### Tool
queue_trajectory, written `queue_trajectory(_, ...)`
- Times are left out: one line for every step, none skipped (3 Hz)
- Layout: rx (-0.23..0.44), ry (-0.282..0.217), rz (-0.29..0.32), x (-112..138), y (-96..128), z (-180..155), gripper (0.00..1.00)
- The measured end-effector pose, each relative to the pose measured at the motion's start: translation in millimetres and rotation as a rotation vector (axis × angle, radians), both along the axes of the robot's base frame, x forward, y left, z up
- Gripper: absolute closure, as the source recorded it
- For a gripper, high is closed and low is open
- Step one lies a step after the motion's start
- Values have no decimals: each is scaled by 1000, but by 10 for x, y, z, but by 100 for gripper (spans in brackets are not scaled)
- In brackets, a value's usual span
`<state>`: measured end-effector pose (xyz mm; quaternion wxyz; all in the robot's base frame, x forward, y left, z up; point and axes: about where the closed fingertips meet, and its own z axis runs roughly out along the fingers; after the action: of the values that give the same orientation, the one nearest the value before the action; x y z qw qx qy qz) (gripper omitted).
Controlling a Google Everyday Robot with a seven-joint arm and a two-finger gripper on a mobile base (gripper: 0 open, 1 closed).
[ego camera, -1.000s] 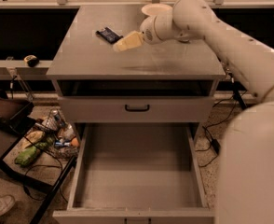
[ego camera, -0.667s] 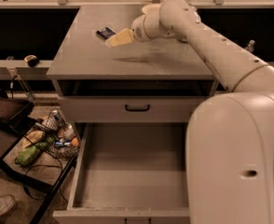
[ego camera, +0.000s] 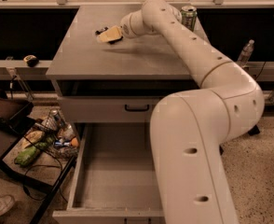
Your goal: Place rxbar blueberry into middle drawer
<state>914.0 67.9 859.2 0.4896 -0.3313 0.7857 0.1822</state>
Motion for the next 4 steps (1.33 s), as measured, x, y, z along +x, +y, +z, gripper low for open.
queue_trajectory(-49, 29, -22, 187, 135, -257, 3)
queue_trajectory(-55, 53, -27, 220, 165, -353, 26)
queue_trajectory(-55, 53, -27, 219, 164, -307, 49)
queue_trajectory(-55, 53, -27, 219, 164, -307, 72)
